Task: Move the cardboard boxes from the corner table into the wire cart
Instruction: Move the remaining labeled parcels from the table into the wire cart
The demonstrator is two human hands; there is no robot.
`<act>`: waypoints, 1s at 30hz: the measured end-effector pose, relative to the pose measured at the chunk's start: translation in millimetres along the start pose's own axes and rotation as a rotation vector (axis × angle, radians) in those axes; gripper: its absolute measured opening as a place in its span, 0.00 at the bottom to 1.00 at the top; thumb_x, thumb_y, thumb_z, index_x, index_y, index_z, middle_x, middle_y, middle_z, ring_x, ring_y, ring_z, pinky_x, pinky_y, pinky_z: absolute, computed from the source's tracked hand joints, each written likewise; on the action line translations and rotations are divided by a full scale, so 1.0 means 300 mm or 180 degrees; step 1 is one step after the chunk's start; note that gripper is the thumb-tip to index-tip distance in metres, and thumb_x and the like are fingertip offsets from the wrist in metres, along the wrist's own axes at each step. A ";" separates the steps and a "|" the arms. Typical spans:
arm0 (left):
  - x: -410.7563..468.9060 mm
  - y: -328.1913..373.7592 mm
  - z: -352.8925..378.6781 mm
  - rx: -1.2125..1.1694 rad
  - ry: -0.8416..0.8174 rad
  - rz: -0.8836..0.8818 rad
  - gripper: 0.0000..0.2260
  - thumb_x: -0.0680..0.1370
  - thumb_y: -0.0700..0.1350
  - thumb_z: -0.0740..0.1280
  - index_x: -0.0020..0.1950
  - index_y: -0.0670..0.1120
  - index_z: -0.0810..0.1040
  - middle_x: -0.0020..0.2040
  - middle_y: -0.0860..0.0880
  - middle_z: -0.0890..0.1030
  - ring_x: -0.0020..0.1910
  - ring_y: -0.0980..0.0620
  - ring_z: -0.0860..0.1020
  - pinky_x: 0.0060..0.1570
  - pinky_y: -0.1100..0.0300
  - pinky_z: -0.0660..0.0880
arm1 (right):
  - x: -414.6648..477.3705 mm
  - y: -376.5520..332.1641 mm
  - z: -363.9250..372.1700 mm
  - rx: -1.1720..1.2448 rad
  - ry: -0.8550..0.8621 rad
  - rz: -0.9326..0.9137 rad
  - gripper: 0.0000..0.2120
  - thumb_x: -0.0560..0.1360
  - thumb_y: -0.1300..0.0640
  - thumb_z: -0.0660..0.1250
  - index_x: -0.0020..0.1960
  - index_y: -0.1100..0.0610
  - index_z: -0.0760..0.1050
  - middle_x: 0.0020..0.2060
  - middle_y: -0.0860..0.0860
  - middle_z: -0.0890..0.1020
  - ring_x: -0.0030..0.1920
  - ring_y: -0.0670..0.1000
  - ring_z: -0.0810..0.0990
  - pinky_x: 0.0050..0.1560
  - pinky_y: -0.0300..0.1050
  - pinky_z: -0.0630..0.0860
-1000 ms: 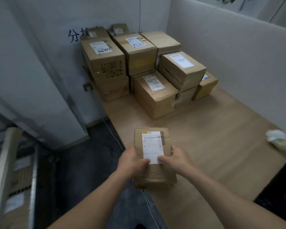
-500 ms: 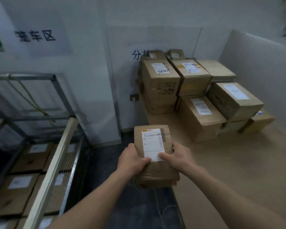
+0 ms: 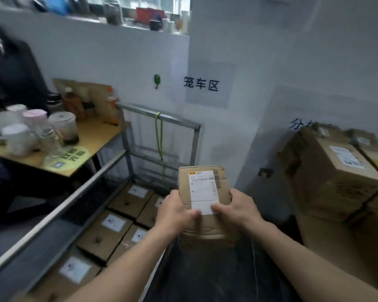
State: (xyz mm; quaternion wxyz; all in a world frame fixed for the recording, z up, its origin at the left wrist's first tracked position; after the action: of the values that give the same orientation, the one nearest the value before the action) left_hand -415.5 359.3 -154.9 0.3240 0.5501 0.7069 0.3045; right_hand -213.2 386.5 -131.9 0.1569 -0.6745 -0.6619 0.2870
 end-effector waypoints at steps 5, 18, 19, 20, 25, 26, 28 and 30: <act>0.065 -0.206 -0.288 0.0038 0.0381 -0.0302 0.25 0.67 0.55 0.79 0.57 0.53 0.71 0.56 0.53 0.81 0.53 0.52 0.80 0.48 0.58 0.78 | 0.114 -0.320 0.197 -0.0118 -0.0210 -0.0390 0.24 0.70 0.39 0.75 0.61 0.49 0.76 0.59 0.49 0.83 0.53 0.50 0.80 0.54 0.45 0.78; 0.065 -0.749 -0.683 -0.0306 0.1068 -0.1459 0.29 0.67 0.56 0.78 0.62 0.49 0.70 0.58 0.51 0.77 0.54 0.50 0.78 0.52 0.51 0.80 | 0.266 -0.863 0.775 -0.0420 -0.1186 -0.1161 0.23 0.68 0.39 0.74 0.59 0.46 0.74 0.51 0.43 0.80 0.47 0.42 0.78 0.39 0.38 0.72; 0.064 -0.791 -0.689 -0.0325 0.1108 -0.1576 0.29 0.66 0.56 0.78 0.62 0.50 0.70 0.58 0.51 0.77 0.54 0.51 0.78 0.51 0.53 0.80 | 0.279 -0.882 0.823 -0.0435 -0.1289 -0.1193 0.23 0.69 0.39 0.74 0.59 0.46 0.74 0.51 0.43 0.80 0.47 0.42 0.78 0.39 0.38 0.72; 0.064 -0.832 -0.692 -0.0361 0.1159 -0.1687 0.29 0.66 0.56 0.78 0.62 0.50 0.70 0.58 0.51 0.77 0.53 0.52 0.77 0.49 0.55 0.79 | 0.293 -0.899 0.876 -0.0471 -0.1400 -0.1222 0.23 0.69 0.39 0.74 0.59 0.46 0.73 0.51 0.43 0.80 0.47 0.42 0.78 0.38 0.37 0.72; 0.051 -1.026 -0.648 -0.0661 0.1439 -0.2254 0.29 0.67 0.51 0.80 0.62 0.52 0.68 0.59 0.53 0.76 0.54 0.55 0.75 0.41 0.66 0.75 | 0.366 -0.925 1.140 -0.0659 -0.2017 -0.1449 0.23 0.70 0.39 0.74 0.58 0.47 0.71 0.51 0.43 0.79 0.47 0.43 0.79 0.44 0.40 0.78; 0.043 -1.064 -0.630 -0.0738 0.1498 -0.2376 0.29 0.67 0.50 0.80 0.61 0.53 0.68 0.59 0.54 0.76 0.53 0.56 0.75 0.37 0.68 0.73 | 0.375 -0.919 1.194 -0.0678 -0.2143 -0.1487 0.23 0.70 0.39 0.74 0.59 0.46 0.71 0.51 0.43 0.79 0.47 0.43 0.79 0.47 0.42 0.80; 0.024 -1.140 -0.600 -0.0823 0.1561 -0.2641 0.29 0.68 0.51 0.80 0.63 0.55 0.68 0.60 0.55 0.77 0.51 0.57 0.76 0.33 0.69 0.71 | 0.383 -0.905 1.301 -0.0762 -0.2398 -0.1556 0.23 0.69 0.39 0.73 0.59 0.46 0.71 0.52 0.43 0.79 0.49 0.44 0.80 0.51 0.46 0.82; 0.000 -1.220 -0.567 -0.0864 0.1578 -0.2929 0.30 0.68 0.51 0.79 0.63 0.54 0.67 0.59 0.55 0.78 0.49 0.58 0.77 0.33 0.69 0.71 | 0.377 -0.887 1.402 -0.0879 -0.2674 -0.1587 0.23 0.70 0.39 0.72 0.59 0.46 0.71 0.52 0.43 0.79 0.49 0.45 0.80 0.52 0.48 0.83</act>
State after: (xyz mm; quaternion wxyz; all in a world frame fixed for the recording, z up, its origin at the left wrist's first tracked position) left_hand -762.9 270.2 -339.9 0.3156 0.0485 0.8844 0.3404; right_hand -681.7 446.8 -325.4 -0.1498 -0.3367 -0.8406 0.3971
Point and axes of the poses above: each hand's wrist, its own x-axis towards the middle knuckle, its own z-axis out of the palm, y = z × x, the point moved 5 cm from there along x, towards the middle knuckle
